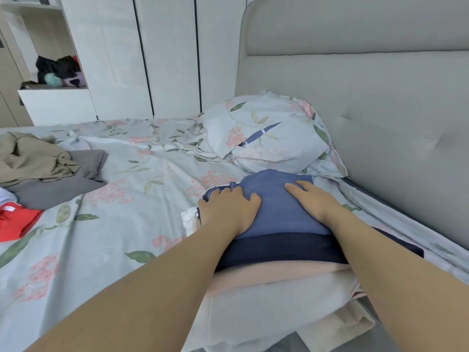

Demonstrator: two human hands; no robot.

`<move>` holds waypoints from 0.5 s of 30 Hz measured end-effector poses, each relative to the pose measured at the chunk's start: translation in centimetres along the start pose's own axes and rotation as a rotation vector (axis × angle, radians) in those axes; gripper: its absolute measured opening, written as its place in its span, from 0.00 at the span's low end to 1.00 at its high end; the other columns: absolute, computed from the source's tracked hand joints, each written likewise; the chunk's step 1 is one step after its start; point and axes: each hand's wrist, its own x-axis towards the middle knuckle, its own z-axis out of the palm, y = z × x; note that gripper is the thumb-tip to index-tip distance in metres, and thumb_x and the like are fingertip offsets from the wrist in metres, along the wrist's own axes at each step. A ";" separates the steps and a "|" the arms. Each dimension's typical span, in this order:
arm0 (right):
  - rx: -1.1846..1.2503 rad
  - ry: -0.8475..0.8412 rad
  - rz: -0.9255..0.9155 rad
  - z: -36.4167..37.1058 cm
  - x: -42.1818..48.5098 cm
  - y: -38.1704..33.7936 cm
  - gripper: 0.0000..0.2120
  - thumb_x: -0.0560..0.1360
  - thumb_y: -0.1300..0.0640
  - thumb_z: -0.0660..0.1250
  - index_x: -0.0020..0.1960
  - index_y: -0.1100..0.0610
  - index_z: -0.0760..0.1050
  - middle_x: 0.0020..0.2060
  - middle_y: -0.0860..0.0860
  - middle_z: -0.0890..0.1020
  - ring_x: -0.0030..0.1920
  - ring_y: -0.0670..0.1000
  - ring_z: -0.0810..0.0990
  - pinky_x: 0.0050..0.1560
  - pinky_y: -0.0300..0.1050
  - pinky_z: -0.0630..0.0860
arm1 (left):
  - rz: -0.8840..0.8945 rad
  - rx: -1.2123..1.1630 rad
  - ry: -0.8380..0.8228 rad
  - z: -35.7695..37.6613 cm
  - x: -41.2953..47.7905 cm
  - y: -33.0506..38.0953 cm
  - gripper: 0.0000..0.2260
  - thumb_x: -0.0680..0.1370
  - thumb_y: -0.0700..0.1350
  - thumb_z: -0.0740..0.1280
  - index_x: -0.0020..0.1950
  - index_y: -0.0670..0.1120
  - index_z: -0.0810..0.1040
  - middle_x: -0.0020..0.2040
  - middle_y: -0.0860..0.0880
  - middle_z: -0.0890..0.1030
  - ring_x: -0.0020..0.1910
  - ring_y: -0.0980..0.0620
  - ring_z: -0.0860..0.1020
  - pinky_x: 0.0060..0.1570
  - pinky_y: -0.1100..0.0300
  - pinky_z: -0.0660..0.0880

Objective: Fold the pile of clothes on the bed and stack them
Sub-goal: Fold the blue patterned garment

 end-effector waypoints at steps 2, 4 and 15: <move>0.017 -0.004 0.028 0.0 -0.2 0.0 0.32 0.75 0.32 0.50 0.74 0.46 0.60 0.73 0.47 0.65 0.71 0.54 0.66 0.71 0.57 0.59 | -0.003 -0.006 0.009 0.3 -0.2 0.0 0.23 0.79 0.56 0.47 0.68 0.48 0.68 0.68 0.49 0.70 0.69 0.46 0.63 0.65 0.45 0.60; 0.004 0.019 0.046 0.0 -1.0 -0.3 0.33 0.75 0.32 0.49 0.74 0.48 0.59 0.72 0.48 0.66 0.70 0.55 0.67 0.70 0.58 0.60 | 0.003 -0.027 0.008 0.4 -0.6 -0.1 0.23 0.78 0.56 0.48 0.67 0.49 0.68 0.68 0.48 0.70 0.70 0.46 0.62 0.66 0.44 0.59; -0.454 0.244 -0.147 1.4 -9.9 -7.8 0.24 0.81 0.43 0.46 0.74 0.48 0.59 0.76 0.51 0.57 0.76 0.55 0.48 0.73 0.58 0.48 | 0.224 0.028 0.064 -5.8 -5.6 -8.0 0.25 0.81 0.57 0.52 0.77 0.51 0.55 0.76 0.52 0.59 0.75 0.52 0.55 0.71 0.49 0.56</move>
